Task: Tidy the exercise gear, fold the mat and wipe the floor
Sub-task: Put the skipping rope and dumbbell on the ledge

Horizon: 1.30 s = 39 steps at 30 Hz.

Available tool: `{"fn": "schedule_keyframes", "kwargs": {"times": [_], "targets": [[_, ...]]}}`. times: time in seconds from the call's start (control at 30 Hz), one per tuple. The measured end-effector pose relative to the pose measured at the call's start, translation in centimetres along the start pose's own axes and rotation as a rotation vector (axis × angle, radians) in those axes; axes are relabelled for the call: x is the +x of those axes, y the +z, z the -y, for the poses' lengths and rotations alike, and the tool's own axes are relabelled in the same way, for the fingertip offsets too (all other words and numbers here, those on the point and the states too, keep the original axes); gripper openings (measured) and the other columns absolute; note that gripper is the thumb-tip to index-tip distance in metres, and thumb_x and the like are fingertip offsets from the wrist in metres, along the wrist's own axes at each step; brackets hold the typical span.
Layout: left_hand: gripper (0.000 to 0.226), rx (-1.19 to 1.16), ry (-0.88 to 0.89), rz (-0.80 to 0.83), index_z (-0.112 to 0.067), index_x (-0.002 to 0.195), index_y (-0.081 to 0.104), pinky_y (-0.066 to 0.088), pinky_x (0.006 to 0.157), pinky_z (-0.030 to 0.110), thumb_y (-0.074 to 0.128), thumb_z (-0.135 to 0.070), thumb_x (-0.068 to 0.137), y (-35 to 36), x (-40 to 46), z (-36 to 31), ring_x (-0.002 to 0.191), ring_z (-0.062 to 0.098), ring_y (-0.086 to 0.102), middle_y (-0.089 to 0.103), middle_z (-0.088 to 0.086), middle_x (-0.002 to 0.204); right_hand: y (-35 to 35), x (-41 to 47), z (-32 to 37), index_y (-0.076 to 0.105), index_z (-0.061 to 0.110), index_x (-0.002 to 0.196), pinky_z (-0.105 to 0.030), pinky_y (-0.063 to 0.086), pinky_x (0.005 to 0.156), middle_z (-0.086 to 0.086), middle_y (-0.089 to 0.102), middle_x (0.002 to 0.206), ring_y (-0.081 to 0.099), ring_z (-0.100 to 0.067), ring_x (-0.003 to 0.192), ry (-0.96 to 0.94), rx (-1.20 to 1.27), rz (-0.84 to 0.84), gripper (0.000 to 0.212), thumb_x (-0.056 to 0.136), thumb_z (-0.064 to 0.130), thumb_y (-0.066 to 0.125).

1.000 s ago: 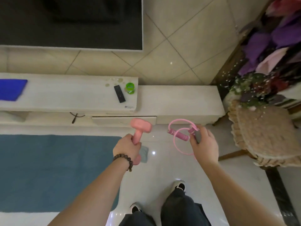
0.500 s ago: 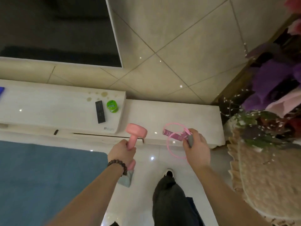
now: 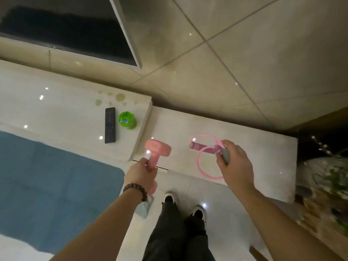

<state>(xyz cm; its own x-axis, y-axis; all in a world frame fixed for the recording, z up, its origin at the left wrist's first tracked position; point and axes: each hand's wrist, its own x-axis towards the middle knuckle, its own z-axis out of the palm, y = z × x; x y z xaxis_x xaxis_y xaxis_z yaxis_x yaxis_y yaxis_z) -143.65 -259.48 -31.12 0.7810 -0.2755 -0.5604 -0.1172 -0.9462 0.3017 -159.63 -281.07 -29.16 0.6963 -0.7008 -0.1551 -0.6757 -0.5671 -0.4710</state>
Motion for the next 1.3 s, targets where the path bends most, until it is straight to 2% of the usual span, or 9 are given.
{"fn": "schedule_keyframes", "kwargs": {"times": [0.37,0.6,0.73,0.83,0.9,0.97,1.1,1.2,1.3], "targets": [[0.017,0.453,0.329,0.085,-0.022,0.102,0.053,0.035,0.062,0.028,0.047,-0.034,0.093,9.3,17.5,2.2,0.083,0.023,0.060,0.064,-0.002,0.088,13.4,8.7,-4.8,0.054,0.017,0.122,-0.022,0.049,0.069,0.001,0.062,0.105,0.059,-0.014,0.089,-0.014,0.093,0.026,0.036,0.090,0.033,0.059],[0.010,0.644,0.573,0.137,-0.028,0.088,0.042,0.040,0.092,0.035,0.051,-0.032,0.087,11.8,23.1,3.6,0.086,0.021,0.059,0.055,-0.008,0.079,15.9,10.4,-6.1,0.055,0.013,0.120,-0.018,0.041,0.063,-0.004,0.063,0.104,0.056,-0.013,0.084,-0.015,0.086,0.047,0.037,0.088,0.029,0.063],[0.024,0.709,0.657,0.029,-0.025,0.114,0.055,0.023,0.104,0.036,0.054,-0.036,0.092,11.5,22.6,3.4,0.116,0.019,0.046,0.062,-0.008,0.106,16.1,10.7,-5.9,0.056,0.013,0.119,-0.016,0.039,0.061,-0.005,0.064,0.102,0.056,-0.014,0.083,-0.050,0.084,0.067,0.034,0.088,0.027,0.063],[0.070,0.454,0.478,-0.088,-0.031,0.145,0.033,0.014,0.114,0.041,0.066,-0.042,0.085,12.3,20.7,4.5,0.139,0.027,0.025,0.037,0.003,0.150,16.0,10.7,-5.6,0.057,0.013,0.117,-0.016,0.039,0.060,-0.004,0.064,0.100,0.056,-0.015,0.080,-0.054,0.090,0.065,0.033,0.088,0.027,0.064],[0.101,0.102,0.259,-0.191,-0.028,0.153,0.012,0.019,0.116,0.045,0.076,-0.041,0.077,13.3,18.8,5.1,0.143,0.031,0.019,0.019,0.012,0.158,15.9,10.5,-5.5,0.057,0.012,0.116,-0.015,0.039,0.059,-0.004,0.064,0.098,0.056,-0.015,0.078,-0.057,0.102,0.064,0.032,0.088,0.026,0.064],[0.113,-0.229,0.085,-0.227,-0.024,0.154,0.004,0.029,0.114,0.044,0.082,-0.031,0.073,14.4,17.6,5.5,0.140,0.031,0.027,0.019,0.015,0.157,15.7,10.3,-5.3,0.057,0.011,0.116,-0.015,0.038,0.058,-0.004,0.063,0.095,0.056,-0.015,0.077,-0.068,0.105,0.063,0.031,0.088,0.024,0.064],[0.087,-0.567,-0.072,-0.257,-0.016,0.150,0.024,0.050,0.090,0.039,0.076,-0.016,0.080,15.0,18.4,5.5,0.110,0.030,0.059,0.058,0.011,0.126,15.9,10.0,-5.4,0.058,0.010,0.115,-0.014,0.037,0.055,-0.001,0.061,0.092,0.055,-0.013,0.074,-0.098,0.091,0.081,0.032,0.088,0.025,0.064],[0.070,-0.589,-0.052,-0.266,-0.018,0.144,0.036,0.050,0.082,0.032,0.071,-0.015,0.083,14.4,19.4,5.5,0.100,0.026,0.062,0.066,0.005,0.112,16.3,9.8,-5.5,0.058,0.012,0.115,-0.014,0.038,0.056,0.002,0.060,0.092,0.056,-0.014,0.075,-0.092,0.098,0.084,0.032,0.088,0.026,0.064],[0.067,-0.533,0.015,-0.239,-0.018,0.143,0.037,0.044,0.079,0.026,0.069,-0.013,0.085,14.0,19.6,5.9,0.102,0.027,0.060,0.065,0.007,0.116,16.7,9.6,-5.4,0.058,0.013,0.115,-0.015,0.038,0.057,-0.001,0.061,0.094,0.055,-0.014,0.077,-0.090,0.100,0.089,0.031,0.087,0.024,0.065]]}}
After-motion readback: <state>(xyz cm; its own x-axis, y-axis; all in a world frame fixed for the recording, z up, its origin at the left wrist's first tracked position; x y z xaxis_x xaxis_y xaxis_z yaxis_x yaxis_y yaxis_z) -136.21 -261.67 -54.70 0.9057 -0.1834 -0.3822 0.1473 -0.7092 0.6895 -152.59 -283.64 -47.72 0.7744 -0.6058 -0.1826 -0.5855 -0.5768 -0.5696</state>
